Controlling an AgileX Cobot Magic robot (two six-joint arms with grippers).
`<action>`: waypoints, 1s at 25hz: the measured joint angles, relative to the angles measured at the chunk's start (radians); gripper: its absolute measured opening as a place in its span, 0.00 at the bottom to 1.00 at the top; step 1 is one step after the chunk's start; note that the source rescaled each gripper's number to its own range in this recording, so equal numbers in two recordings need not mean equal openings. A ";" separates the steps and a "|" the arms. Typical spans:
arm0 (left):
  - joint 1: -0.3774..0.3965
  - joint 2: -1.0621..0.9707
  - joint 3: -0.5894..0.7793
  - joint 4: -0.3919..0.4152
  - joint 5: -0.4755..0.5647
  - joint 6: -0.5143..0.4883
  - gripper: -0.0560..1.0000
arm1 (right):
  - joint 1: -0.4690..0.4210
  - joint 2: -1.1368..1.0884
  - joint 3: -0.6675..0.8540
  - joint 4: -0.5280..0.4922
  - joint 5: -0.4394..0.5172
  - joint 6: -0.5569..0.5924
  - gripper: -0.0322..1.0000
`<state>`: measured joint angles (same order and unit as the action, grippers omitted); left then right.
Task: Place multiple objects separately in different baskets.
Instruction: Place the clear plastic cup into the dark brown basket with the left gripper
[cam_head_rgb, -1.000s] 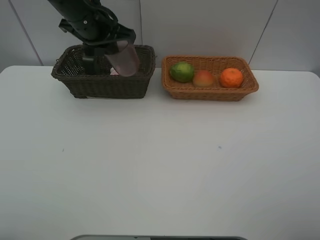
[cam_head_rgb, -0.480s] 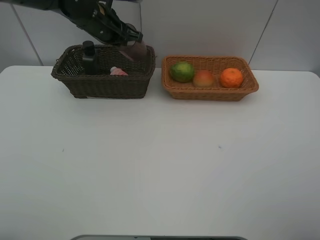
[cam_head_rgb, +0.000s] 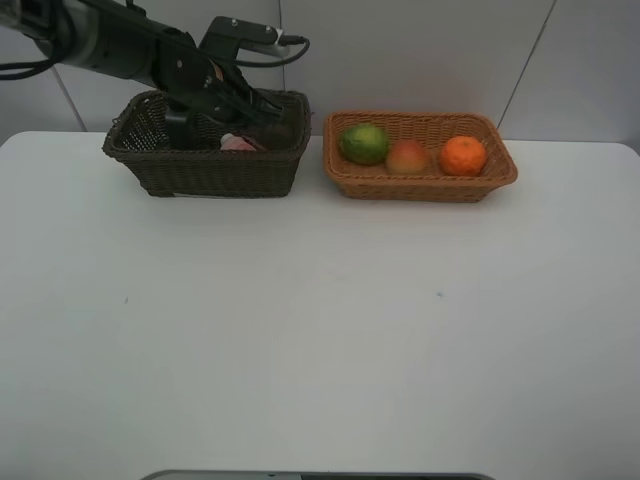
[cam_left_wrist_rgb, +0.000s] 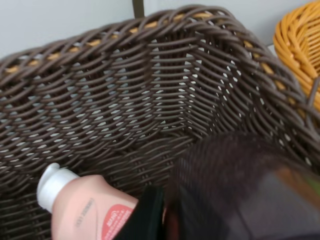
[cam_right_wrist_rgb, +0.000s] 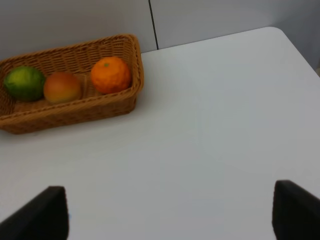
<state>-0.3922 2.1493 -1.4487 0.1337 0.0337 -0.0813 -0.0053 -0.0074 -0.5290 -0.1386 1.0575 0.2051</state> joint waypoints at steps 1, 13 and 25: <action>0.000 0.010 0.000 0.000 -0.007 0.000 0.05 | 0.000 0.000 0.000 0.000 0.000 0.000 0.79; 0.000 0.017 -0.002 0.000 -0.018 0.000 0.13 | 0.000 0.000 0.000 0.000 0.000 0.000 0.79; 0.000 -0.042 -0.002 0.000 0.035 0.000 0.95 | 0.000 0.000 0.000 0.000 0.000 0.000 0.79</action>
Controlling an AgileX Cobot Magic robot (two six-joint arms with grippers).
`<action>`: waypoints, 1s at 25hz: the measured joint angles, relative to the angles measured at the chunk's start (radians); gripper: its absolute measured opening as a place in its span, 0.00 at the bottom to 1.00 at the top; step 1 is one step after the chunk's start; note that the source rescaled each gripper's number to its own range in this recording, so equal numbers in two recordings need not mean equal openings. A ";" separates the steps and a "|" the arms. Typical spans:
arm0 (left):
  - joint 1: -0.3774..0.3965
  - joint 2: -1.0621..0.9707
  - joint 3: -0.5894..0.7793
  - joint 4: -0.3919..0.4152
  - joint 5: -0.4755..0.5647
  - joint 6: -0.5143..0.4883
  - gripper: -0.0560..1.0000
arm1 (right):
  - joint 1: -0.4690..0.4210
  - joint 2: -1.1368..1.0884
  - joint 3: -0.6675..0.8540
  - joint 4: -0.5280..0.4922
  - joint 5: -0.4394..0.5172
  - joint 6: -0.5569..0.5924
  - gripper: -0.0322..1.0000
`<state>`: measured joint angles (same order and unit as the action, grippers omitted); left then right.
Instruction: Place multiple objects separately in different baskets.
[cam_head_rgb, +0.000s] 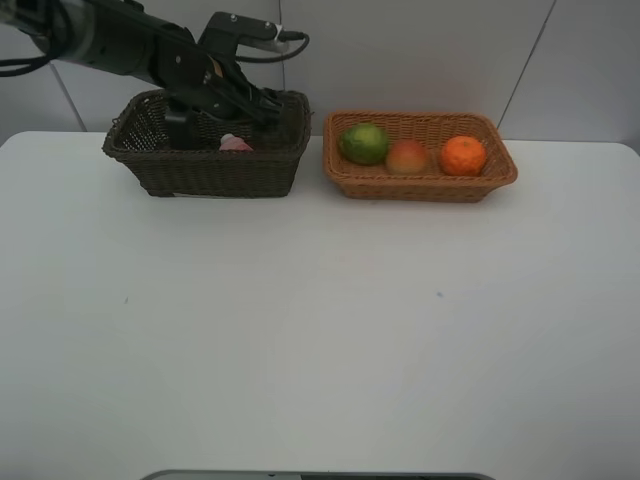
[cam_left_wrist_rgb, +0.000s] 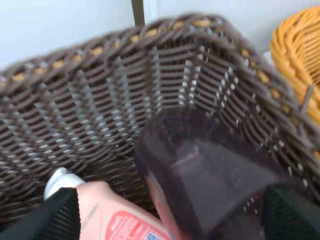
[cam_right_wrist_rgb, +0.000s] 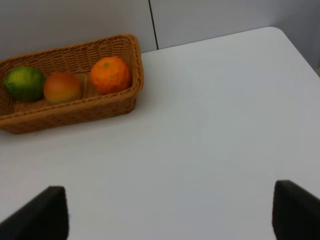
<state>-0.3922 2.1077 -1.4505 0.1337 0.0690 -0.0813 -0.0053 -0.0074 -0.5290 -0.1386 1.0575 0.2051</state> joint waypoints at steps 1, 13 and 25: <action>0.000 -0.020 0.000 0.000 0.019 0.000 0.95 | 0.000 0.000 0.000 0.000 0.000 0.000 0.79; 0.052 -0.340 0.108 -0.001 0.319 -0.046 0.96 | 0.000 0.000 0.000 0.000 0.000 0.000 0.79; 0.261 -0.973 0.421 -0.001 0.611 -0.061 0.96 | 0.000 0.000 0.000 0.000 0.000 0.000 0.79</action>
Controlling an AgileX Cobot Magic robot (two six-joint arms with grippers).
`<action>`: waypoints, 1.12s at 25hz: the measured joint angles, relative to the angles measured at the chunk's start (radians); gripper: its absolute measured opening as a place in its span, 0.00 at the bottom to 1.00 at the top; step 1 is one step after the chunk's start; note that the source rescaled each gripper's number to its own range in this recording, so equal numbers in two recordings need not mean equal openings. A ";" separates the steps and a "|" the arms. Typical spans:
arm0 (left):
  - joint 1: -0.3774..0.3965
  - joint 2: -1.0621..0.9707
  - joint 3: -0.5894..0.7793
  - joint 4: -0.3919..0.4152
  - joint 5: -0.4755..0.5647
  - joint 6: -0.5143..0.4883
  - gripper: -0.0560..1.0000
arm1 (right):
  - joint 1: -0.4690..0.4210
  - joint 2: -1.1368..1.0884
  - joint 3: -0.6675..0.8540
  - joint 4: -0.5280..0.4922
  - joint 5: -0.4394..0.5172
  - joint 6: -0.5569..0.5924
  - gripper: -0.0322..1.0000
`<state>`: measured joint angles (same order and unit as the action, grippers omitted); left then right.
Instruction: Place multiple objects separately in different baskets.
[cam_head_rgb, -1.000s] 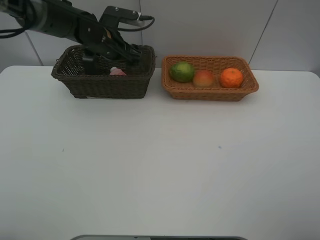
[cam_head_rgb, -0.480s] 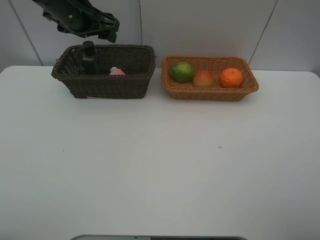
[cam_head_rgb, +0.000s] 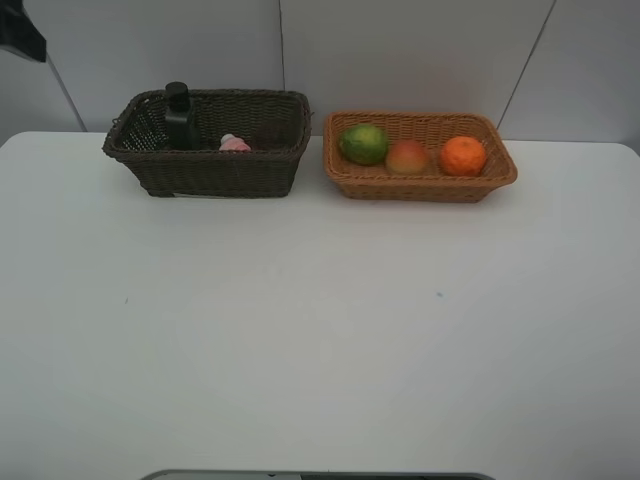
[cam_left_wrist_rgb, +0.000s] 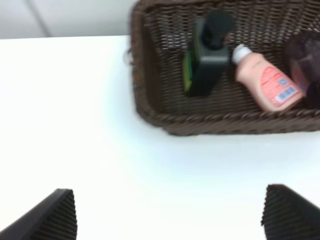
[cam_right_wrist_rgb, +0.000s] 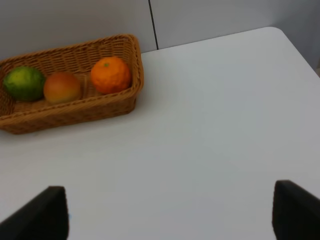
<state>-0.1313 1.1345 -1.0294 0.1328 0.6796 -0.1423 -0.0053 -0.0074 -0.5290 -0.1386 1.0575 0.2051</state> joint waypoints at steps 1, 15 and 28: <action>0.005 -0.058 0.015 0.001 0.033 0.001 0.96 | 0.000 0.000 0.000 0.000 0.000 0.000 0.79; 0.007 -0.754 0.198 -0.041 0.393 0.011 0.96 | 0.000 0.000 0.000 0.000 0.000 0.000 0.79; 0.007 -1.105 0.458 -0.110 0.486 0.013 0.96 | 0.000 0.000 0.000 0.000 0.000 0.000 0.79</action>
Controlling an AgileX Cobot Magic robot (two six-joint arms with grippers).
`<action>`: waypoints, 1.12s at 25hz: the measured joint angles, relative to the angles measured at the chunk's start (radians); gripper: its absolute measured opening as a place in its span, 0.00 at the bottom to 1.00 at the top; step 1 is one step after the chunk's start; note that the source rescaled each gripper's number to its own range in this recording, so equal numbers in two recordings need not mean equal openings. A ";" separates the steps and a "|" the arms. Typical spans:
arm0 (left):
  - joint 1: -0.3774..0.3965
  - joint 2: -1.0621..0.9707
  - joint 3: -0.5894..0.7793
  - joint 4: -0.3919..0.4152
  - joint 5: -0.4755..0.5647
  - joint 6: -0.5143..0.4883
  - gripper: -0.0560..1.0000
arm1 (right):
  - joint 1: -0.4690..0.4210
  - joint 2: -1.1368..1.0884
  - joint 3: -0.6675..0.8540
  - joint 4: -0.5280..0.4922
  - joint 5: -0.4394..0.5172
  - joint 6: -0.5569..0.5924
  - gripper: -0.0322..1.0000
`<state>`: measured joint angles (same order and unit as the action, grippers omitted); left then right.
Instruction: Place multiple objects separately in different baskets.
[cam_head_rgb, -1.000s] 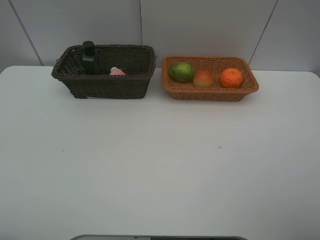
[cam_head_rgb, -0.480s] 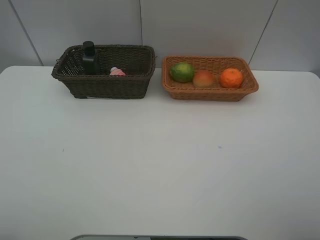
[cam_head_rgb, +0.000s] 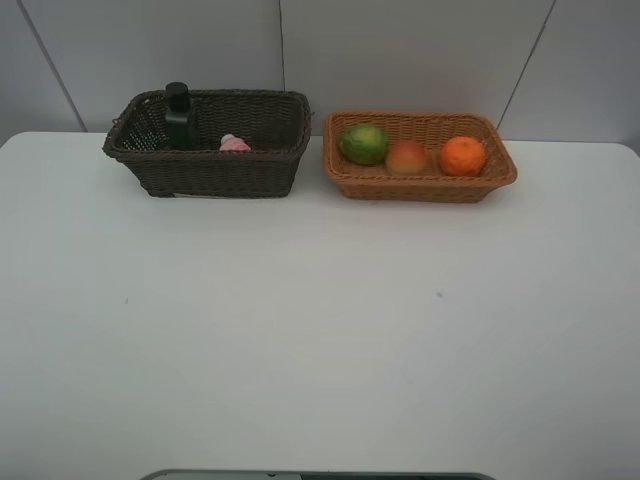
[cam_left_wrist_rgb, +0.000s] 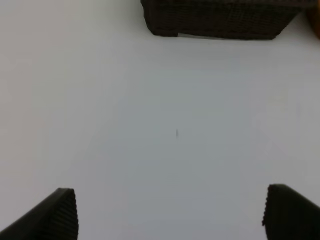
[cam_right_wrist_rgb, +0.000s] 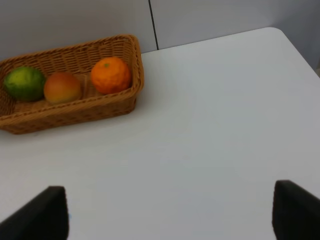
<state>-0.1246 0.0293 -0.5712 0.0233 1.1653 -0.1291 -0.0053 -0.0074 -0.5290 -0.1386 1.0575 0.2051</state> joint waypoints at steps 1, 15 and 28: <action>0.000 -0.011 0.015 0.002 0.000 0.004 0.96 | 0.000 0.000 0.000 0.000 0.000 0.000 0.79; 0.000 -0.037 0.066 -0.023 -0.098 0.080 0.96 | 0.000 0.000 0.000 0.000 0.000 0.000 0.79; 0.000 -0.037 0.066 -0.029 -0.101 0.082 0.96 | 0.000 0.000 0.000 0.000 0.000 0.000 0.79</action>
<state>-0.1246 -0.0075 -0.5047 -0.0052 1.0640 -0.0471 -0.0053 -0.0074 -0.5290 -0.1386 1.0575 0.2051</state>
